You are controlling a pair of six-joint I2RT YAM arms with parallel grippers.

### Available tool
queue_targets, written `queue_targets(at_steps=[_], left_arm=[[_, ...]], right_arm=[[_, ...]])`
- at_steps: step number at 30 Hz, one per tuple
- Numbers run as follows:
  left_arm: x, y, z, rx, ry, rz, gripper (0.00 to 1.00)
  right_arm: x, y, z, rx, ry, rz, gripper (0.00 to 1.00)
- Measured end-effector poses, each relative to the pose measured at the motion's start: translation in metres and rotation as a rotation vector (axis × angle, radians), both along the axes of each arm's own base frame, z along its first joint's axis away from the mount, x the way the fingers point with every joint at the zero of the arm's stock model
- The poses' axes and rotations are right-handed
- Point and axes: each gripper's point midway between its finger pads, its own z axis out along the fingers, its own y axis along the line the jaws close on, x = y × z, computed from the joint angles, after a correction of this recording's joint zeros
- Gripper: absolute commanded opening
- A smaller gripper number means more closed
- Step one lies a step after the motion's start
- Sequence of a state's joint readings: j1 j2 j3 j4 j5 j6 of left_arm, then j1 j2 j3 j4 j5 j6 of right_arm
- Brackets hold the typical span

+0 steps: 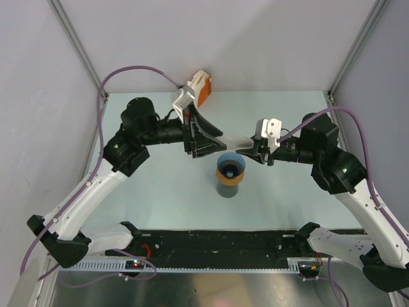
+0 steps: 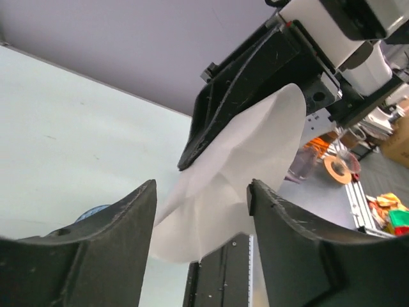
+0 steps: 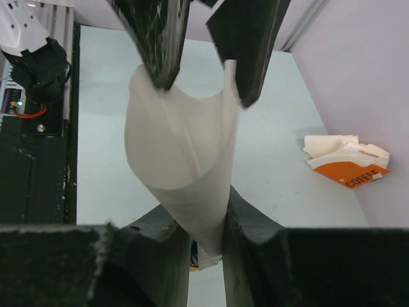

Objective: Place the coffee filter in the dripper
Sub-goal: Adjust the coffee filter.

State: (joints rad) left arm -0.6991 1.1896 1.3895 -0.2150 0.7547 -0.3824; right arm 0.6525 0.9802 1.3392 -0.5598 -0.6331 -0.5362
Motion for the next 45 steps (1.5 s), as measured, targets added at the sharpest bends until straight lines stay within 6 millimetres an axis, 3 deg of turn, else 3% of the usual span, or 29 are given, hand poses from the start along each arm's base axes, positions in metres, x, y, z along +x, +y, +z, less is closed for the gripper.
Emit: queue_targets(at_steps=[5, 7, 12, 19, 23, 29, 35, 38, 41, 45], left_arm=[[0.012, 0.027, 0.014, -0.013, -0.123, 0.079, 0.93], [0.013, 0.035, 0.018, -0.011, -0.169, 0.091, 0.98], [-0.007, 0.038, 0.017, 0.007, -0.226, 0.014, 1.0], [-0.026, 0.021, 0.004, 0.078, -0.286, -0.048, 0.98], [-0.027, 0.012, 0.004, 0.099, -0.322, -0.053, 0.91], [-0.03, -0.001, 0.001, 0.118, -0.329, -0.079, 0.69], [-0.037, -0.01, -0.002, 0.121, -0.307, -0.126, 0.38], [-0.039, -0.011, -0.004, 0.123, -0.286, -0.142, 0.16], [-0.041, -0.013, -0.006, 0.123, -0.266, -0.159, 0.03], [-0.043, -0.013, -0.005, 0.121, -0.25, -0.163, 0.0]], right_arm=[[-0.005, -0.001, 0.0, 0.026, 0.076, 0.022, 0.23], [-0.009, -0.002, 0.0, 0.039, 0.112, 0.035, 0.23], [-0.018, 0.0, 0.0, 0.064, 0.194, 0.072, 0.21], [-0.029, 0.003, 0.001, 0.081, 0.267, 0.126, 0.2], [-0.035, 0.005, 0.001, 0.084, 0.294, 0.152, 0.2], [-0.043, 0.008, 0.001, 0.084, 0.317, 0.187, 0.2], [-0.046, 0.01, 0.0, 0.081, 0.336, 0.202, 0.2], [-0.046, 0.01, 0.0, 0.083, 0.346, 0.202, 0.21], [-0.046, 0.01, 0.0, 0.086, 0.354, 0.2, 0.34], [-0.043, 0.007, 0.002, 0.1, 0.387, 0.177, 0.5]])
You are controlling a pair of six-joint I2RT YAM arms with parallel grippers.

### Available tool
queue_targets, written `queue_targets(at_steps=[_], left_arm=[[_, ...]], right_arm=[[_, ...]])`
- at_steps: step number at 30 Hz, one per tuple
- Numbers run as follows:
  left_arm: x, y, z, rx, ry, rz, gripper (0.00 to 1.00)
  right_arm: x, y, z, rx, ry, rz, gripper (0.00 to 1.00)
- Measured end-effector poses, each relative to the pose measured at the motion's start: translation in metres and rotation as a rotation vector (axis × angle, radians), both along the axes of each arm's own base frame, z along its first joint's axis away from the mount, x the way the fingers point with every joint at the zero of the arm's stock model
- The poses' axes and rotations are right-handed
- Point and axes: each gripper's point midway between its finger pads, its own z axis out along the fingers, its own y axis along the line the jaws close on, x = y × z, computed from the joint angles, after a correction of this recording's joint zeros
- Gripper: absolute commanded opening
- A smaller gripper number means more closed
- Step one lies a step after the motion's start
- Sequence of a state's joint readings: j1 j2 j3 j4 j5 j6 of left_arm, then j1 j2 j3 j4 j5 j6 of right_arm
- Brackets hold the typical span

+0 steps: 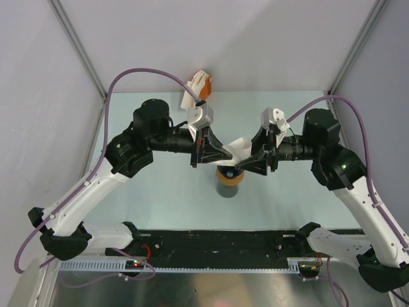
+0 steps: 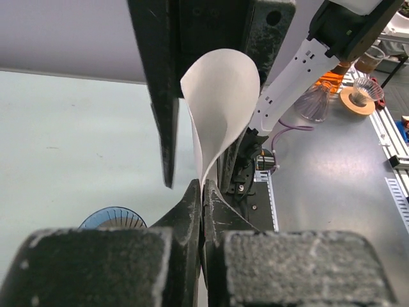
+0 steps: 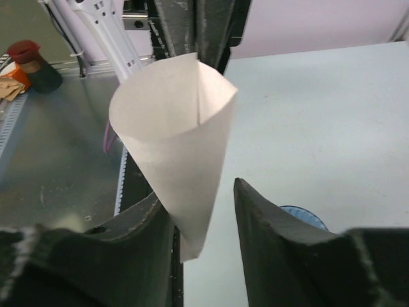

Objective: Place the coffee filter in the dripper
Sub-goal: Adjust the coffee filter.

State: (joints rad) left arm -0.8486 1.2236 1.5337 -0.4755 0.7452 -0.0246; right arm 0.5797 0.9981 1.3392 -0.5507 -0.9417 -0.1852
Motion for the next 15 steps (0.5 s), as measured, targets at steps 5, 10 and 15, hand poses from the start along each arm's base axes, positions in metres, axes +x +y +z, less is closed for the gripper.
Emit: queue_targets(at_steps=[5, 10, 15], left_arm=[[0.003, 0.002, 0.001, -0.002, 0.027, 0.013, 0.0], [0.006, 0.003, 0.004, -0.015, 0.05, 0.02, 0.0], [0.008, 0.003, 0.009, -0.032, 0.062, 0.026, 0.0]], right_arm=[[0.01, -0.013, 0.01, 0.029, 0.025, -0.077, 0.51], [0.01, -0.021, 0.022, 0.067, 0.022, -0.107, 0.43], [0.009, -0.021, 0.023, 0.072, 0.037, -0.099, 0.39]])
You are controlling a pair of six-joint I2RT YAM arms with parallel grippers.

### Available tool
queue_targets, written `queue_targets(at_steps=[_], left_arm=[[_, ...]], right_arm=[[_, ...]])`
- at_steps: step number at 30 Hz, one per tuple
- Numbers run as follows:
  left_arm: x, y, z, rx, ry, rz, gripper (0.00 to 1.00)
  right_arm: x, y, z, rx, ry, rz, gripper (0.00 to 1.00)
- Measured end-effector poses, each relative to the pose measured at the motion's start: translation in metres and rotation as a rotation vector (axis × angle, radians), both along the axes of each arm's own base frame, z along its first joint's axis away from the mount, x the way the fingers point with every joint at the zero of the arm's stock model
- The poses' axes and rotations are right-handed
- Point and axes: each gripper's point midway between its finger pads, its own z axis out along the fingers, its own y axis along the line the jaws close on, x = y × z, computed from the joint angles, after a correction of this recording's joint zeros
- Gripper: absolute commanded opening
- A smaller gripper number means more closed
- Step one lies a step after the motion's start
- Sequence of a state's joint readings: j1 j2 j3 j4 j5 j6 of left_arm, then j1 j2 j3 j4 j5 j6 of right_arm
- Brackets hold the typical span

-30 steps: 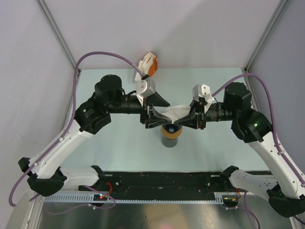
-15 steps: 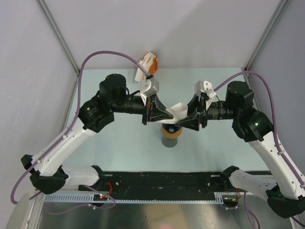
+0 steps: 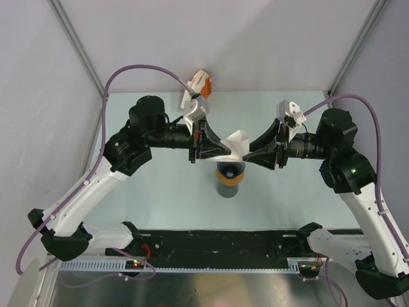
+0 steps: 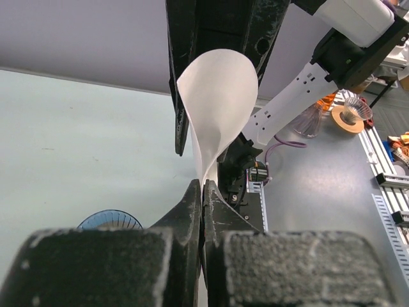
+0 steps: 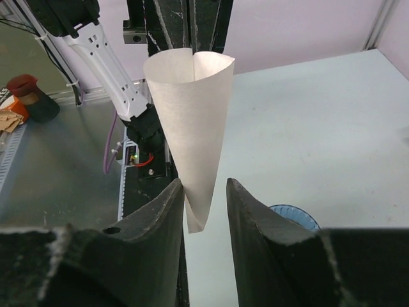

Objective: Place the coffee filter in the dripper
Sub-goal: Adjust the coffee filter.

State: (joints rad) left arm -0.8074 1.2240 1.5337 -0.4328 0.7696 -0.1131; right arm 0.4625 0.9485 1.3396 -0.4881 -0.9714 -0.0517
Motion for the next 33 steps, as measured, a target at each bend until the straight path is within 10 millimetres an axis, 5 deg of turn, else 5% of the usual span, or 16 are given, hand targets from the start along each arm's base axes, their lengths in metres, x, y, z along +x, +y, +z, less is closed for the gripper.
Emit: queue_targets(at_steps=[3, 19, 29, 33], left_arm=[[0.001, 0.0, 0.001, -0.004, 0.009, 0.004, 0.0], [0.003, 0.001, 0.005, -0.017, 0.025, 0.011, 0.0], [0.0, 0.001, 0.006, -0.023, 0.024, -0.006, 0.0], [0.0, 0.0, 0.006, -0.025, 0.023, -0.01, 0.0]], right_arm=[[0.0, 0.001, -0.001, -0.001, 0.003, 0.005, 0.42], [0.001, 0.001, -0.005, -0.012, 0.012, 0.008, 0.01], [0.002, 0.002, 0.001, 0.007, 0.014, 0.004, 0.34], [0.003, 0.003, 0.008, 0.026, 0.004, 0.003, 0.15]])
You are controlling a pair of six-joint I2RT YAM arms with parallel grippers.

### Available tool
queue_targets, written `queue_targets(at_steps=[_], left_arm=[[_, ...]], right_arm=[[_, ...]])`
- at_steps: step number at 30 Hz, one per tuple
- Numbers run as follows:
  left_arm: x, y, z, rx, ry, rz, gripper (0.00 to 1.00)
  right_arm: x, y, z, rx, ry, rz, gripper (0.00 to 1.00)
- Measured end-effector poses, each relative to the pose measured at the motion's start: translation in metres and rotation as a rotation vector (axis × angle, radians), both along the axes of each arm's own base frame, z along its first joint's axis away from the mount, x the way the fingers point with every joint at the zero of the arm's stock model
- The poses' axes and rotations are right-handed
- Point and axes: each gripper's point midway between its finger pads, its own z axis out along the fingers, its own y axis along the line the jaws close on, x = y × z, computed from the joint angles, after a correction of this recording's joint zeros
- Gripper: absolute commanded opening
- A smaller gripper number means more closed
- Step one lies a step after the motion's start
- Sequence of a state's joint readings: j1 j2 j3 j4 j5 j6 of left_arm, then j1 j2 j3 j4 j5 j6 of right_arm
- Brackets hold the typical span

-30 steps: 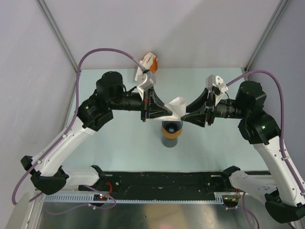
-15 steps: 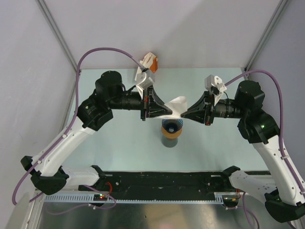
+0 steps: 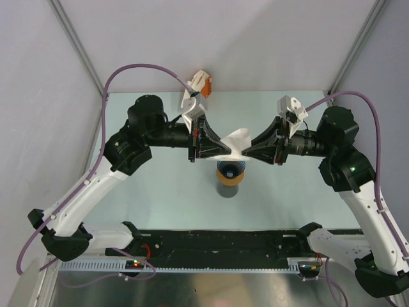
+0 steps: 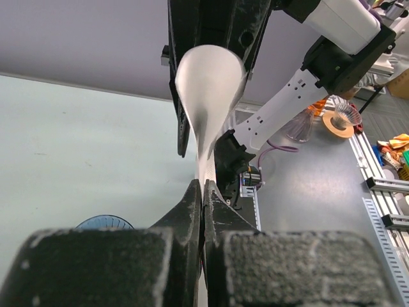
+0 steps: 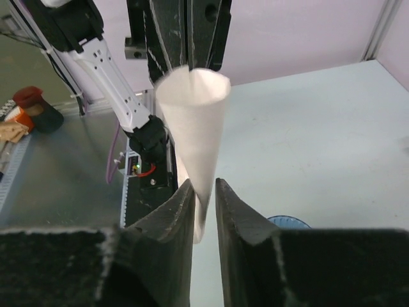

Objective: Place the coffee filter in the dripper
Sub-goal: Adjust the coffee filter.

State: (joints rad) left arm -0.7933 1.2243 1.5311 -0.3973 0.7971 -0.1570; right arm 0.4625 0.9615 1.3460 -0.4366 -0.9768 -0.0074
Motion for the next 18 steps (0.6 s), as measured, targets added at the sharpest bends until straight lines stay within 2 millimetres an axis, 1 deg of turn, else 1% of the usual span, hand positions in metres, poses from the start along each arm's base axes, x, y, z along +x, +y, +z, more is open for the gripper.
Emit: queue_targets(at_steps=[2, 4, 5, 6, 8, 10, 12, 13, 16, 18], left_arm=[[0.0, 0.0, -0.001, 0.002, 0.001, -0.001, 0.0], [0.001, -0.001, -0.002, 0.002, 0.001, 0.0, 0.0], [0.001, -0.001, -0.003, 0.001, 0.0, 0.0, 0.0], [0.001, -0.001, -0.003, 0.0, 0.0, 0.0, 0.0], [0.001, -0.001, -0.002, -0.001, -0.003, 0.0, 0.0], [0.001, -0.001, -0.003, 0.0, -0.003, -0.001, 0.0], [0.002, -0.001, -0.003, 0.0, -0.004, 0.0, 0.0], [0.002, -0.001, -0.004, 0.001, -0.005, 0.0, 0.0], [0.002, -0.002, -0.007, 0.007, 0.001, -0.002, 0.0], [0.003, -0.002, -0.01, 0.012, 0.004, -0.002, 0.0]], right_arm=[[0.0, 0.001, 0.005, 0.009, -0.003, 0.001, 0.04], [0.0, 0.001, 0.008, 0.014, -0.003, 0.008, 0.01], [0.0, 0.002, 0.009, 0.015, 0.0, 0.009, 0.03], [-0.001, 0.002, 0.009, 0.016, 0.002, 0.012, 0.12], [-0.001, 0.002, 0.009, 0.016, 0.005, 0.015, 0.25], [-0.001, 0.002, 0.011, 0.021, 0.006, 0.015, 0.29], [-0.001, 0.002, 0.015, 0.027, 0.0, 0.014, 0.29], [0.0, 0.002, 0.016, 0.03, -0.005, 0.014, 0.27], [0.001, 0.003, 0.022, 0.043, -0.013, 0.014, 0.07], [0.001, 0.004, 0.026, 0.05, -0.015, 0.015, 0.02]])
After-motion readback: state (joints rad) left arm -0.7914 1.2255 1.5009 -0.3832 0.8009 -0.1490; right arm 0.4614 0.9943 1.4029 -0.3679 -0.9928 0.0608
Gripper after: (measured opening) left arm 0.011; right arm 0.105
